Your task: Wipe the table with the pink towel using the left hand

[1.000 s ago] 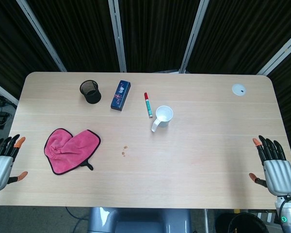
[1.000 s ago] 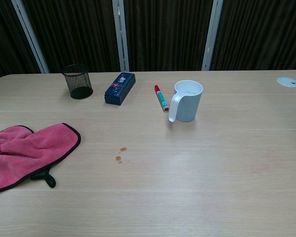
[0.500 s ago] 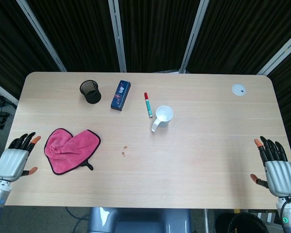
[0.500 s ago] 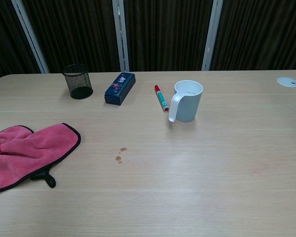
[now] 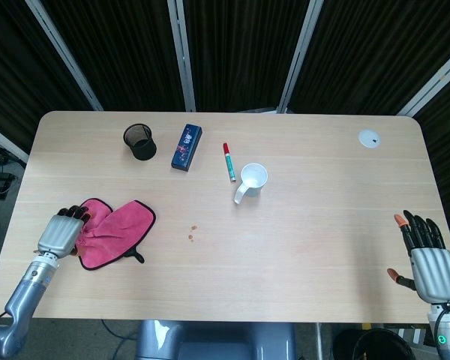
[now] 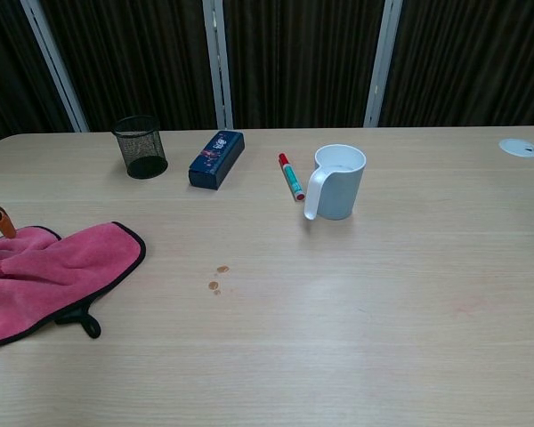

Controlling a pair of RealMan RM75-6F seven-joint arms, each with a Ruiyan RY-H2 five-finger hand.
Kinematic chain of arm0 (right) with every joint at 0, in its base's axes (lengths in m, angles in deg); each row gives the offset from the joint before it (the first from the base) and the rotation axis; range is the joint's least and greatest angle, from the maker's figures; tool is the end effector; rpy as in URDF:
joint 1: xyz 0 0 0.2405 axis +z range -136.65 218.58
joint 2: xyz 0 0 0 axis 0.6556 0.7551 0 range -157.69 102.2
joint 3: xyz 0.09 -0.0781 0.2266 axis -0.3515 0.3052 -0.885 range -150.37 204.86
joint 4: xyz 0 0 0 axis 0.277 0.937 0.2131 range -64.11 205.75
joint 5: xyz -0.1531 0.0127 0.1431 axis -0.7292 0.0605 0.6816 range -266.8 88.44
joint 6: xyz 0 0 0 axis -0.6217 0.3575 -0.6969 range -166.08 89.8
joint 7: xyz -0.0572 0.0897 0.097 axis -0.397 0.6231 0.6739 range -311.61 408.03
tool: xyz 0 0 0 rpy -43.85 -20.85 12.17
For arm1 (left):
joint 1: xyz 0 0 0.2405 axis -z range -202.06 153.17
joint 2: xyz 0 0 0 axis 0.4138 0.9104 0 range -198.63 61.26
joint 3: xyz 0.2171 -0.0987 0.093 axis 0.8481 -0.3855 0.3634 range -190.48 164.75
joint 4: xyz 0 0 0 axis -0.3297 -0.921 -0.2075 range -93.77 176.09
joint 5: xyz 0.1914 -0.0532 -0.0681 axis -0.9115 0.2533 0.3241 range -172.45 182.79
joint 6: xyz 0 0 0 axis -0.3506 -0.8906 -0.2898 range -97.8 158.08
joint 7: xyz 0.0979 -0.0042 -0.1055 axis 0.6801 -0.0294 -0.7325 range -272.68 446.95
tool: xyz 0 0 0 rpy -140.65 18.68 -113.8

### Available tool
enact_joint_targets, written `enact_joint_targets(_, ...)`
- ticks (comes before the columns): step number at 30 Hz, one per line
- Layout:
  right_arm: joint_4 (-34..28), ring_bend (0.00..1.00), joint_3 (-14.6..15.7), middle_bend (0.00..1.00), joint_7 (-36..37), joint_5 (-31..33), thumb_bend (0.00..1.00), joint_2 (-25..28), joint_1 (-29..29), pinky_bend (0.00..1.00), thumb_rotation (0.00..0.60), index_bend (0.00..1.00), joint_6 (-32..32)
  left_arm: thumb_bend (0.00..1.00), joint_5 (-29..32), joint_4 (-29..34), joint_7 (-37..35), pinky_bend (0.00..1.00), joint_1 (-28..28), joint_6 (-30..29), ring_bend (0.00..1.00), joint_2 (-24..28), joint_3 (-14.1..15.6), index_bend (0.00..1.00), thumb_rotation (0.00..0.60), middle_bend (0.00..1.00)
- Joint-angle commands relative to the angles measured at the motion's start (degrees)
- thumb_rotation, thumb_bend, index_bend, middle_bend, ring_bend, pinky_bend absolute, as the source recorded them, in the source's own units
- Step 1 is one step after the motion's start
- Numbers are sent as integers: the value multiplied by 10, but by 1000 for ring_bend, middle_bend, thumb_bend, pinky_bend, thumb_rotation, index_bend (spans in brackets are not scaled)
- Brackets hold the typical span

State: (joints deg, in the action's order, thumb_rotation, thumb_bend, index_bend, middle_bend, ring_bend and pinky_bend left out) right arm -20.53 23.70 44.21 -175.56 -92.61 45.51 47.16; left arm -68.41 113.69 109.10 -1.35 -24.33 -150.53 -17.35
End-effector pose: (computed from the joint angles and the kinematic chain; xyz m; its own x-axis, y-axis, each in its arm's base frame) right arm -0.3122 -0.1819 0.1583 0.4618 0.0124 0.8869 -0.8869 -0.0103 0.4619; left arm -0.3239 0.2829 0.0360 0.7009 0.3202 0.6373 0.7070 -0.1945 -0.6799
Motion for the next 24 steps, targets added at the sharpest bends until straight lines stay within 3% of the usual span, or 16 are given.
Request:
enact_joint_targets(1,1,0,-2,0,6,3,0,2,-1,0,600,0,1,68,19,-15,21,237,15,18,136,-20,-3,271,600,166)
enact_joint_targets(9,-1,0,-3,0,22,2,0,6,-2,0,600,0,3,155,38,-48,48,290,32,28,203,-55,-2,419,600,253)
enact_joint_targets(13,-1,0,-3,0,25,2,0,7,-2,0,600,0,2,332,33,-63,37,448,35,20,415,-75,-2,711,600,512)
enact_joint_targets(16,-1,0,-4,0,29,3,0,7,-3,0,600,0,3,391,4,-77,13,521,35,-10,519,-95,2,840,600,625)
enact_joint_targets(24,-2,0,-3,0,35,2,0,8,-2,0,600,0,2,410,-63,-81,-28,538,48,-65,543,-137,7,870,600,651)
